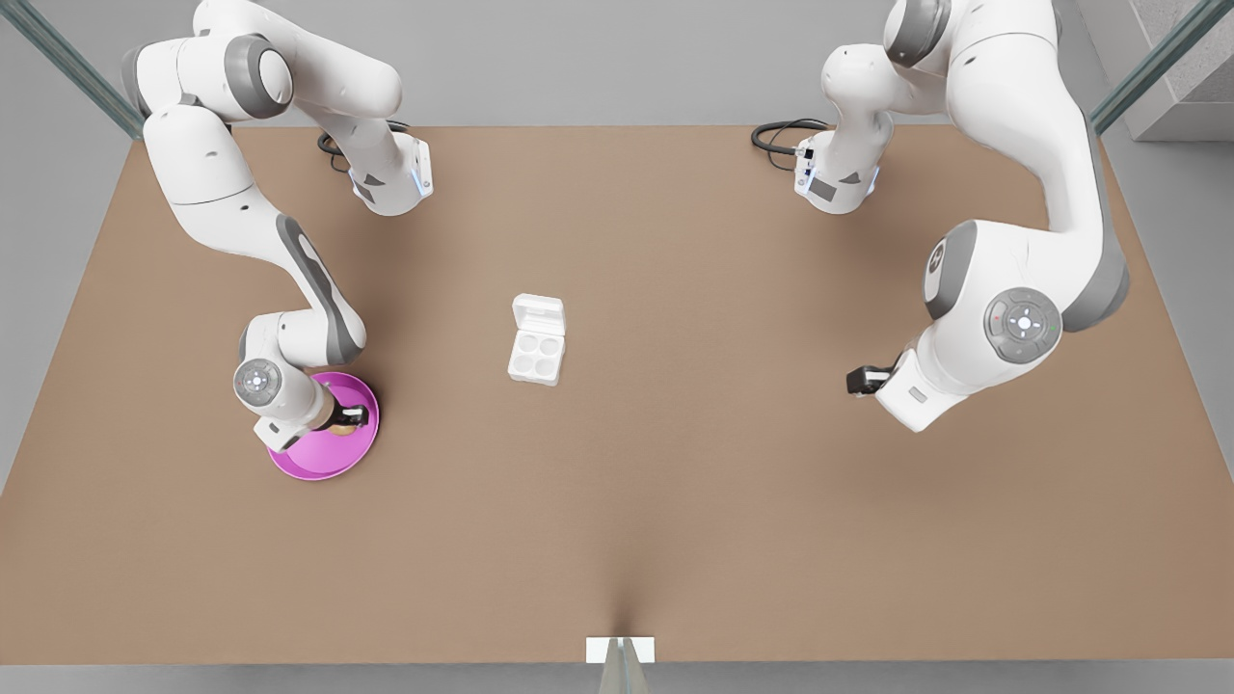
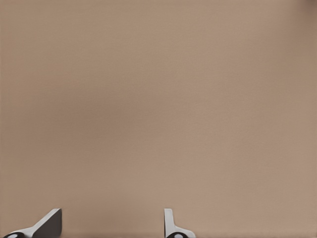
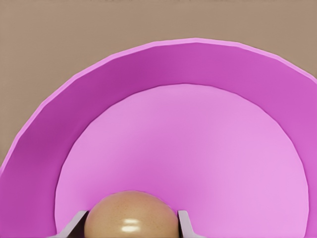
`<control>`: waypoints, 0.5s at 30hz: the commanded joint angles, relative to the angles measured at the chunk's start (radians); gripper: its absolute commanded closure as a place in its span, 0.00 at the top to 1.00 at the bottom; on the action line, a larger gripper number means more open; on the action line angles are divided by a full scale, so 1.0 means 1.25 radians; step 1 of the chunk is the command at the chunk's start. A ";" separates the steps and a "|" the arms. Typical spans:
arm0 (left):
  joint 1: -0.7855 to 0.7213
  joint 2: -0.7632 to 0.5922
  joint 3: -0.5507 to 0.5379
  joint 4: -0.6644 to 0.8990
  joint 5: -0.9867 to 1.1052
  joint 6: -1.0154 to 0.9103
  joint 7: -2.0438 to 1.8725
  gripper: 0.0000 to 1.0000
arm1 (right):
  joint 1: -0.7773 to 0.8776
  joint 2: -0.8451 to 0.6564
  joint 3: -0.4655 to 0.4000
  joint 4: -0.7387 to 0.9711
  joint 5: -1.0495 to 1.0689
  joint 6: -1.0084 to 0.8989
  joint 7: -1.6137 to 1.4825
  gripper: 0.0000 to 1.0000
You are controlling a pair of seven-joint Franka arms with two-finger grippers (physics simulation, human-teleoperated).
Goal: Pack egg into the box and close the box lid
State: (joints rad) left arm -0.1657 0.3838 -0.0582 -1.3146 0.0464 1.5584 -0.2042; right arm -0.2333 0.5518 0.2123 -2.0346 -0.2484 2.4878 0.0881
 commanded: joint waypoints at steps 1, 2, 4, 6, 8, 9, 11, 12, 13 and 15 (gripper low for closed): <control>0.000 0.000 0.000 0.000 0.000 0.004 -0.001 1.00 | -0.001 0.000 0.000 -0.001 0.001 0.004 0.001 0.73; 0.000 0.000 0.000 0.000 0.000 0.004 -0.001 1.00 | -0.001 0.002 0.000 -0.002 0.001 0.005 0.001 0.73; 0.000 0.001 0.000 0.000 0.000 0.004 -0.001 1.00 | -0.001 0.003 0.000 -0.003 0.000 0.006 0.002 0.73; 0.000 0.001 0.000 0.000 0.000 0.004 -0.001 1.00 | -0.002 0.004 0.000 -0.004 0.000 0.015 0.001 0.71; 0.000 -0.001 0.000 0.000 0.000 0.004 -0.002 1.00 | -0.002 0.004 0.000 -0.004 0.000 0.015 0.001 0.65; 0.000 -0.001 0.000 0.000 0.000 0.004 -0.001 1.00 | -0.002 0.003 0.000 -0.004 0.001 0.015 0.001 0.62; 0.000 0.000 0.000 0.000 0.001 0.004 -0.001 1.00 | -0.002 0.003 0.001 -0.004 0.001 0.014 0.001 0.56; 0.000 0.001 0.000 0.000 0.001 0.004 -0.002 1.00 | -0.002 0.002 0.000 -0.004 0.001 0.014 0.001 0.54; 0.001 0.001 0.000 0.000 0.001 0.004 -0.001 1.00 | -0.002 0.002 0.000 -0.004 0.001 0.011 0.001 0.53; 0.001 0.001 0.000 0.000 0.000 0.005 -0.002 1.00 | -0.004 -0.002 0.000 -0.004 0.002 0.009 0.001 0.53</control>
State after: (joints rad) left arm -0.1653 0.3862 -0.0582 -1.3151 0.0457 1.5634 -0.2051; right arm -0.2374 0.5515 0.2125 -2.0406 -0.2343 2.5038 0.0699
